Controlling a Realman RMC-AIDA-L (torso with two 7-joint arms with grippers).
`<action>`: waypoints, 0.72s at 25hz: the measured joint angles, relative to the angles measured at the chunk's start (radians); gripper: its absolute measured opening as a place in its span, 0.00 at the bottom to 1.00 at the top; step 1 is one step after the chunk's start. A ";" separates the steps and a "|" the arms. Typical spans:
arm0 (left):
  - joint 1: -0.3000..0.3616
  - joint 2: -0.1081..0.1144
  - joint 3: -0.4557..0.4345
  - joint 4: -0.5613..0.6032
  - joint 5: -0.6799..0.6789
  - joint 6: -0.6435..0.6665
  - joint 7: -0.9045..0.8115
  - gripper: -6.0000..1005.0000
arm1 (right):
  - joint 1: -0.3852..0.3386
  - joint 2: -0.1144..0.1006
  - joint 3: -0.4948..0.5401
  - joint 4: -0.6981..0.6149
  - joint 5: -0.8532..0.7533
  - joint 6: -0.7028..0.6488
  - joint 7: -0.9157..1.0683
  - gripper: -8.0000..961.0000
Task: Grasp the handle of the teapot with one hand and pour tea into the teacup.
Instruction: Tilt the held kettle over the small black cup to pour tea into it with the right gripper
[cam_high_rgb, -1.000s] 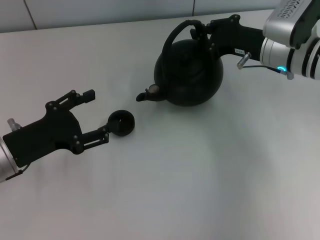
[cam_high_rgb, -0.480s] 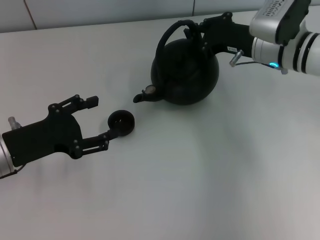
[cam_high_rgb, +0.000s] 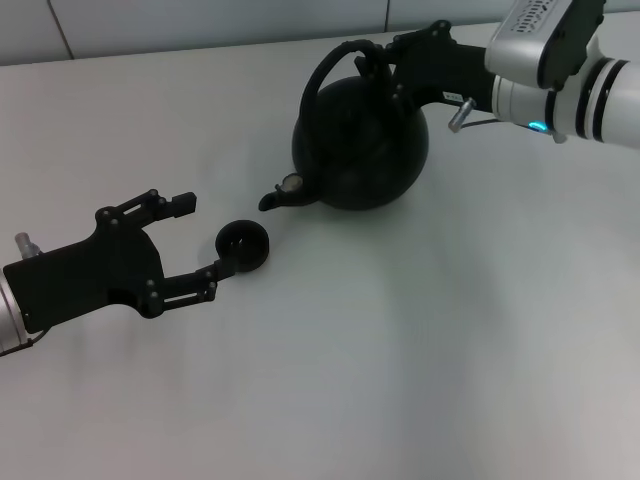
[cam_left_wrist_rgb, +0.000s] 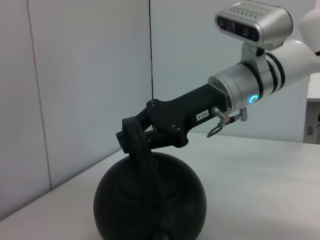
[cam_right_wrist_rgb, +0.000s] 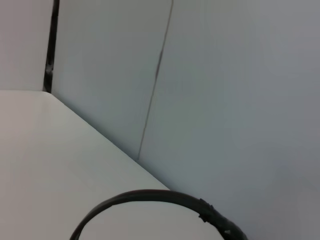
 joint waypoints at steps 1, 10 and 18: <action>0.000 0.000 0.000 0.000 0.000 0.000 0.000 0.86 | 0.000 0.000 -0.004 -0.003 0.000 0.000 0.000 0.11; 0.002 0.003 0.000 0.000 0.002 -0.002 0.003 0.86 | 0.011 0.001 -0.037 -0.020 0.001 0.000 0.000 0.11; 0.002 0.003 0.001 0.000 0.002 -0.004 0.008 0.86 | 0.011 0.001 -0.057 -0.039 0.001 0.000 0.000 0.10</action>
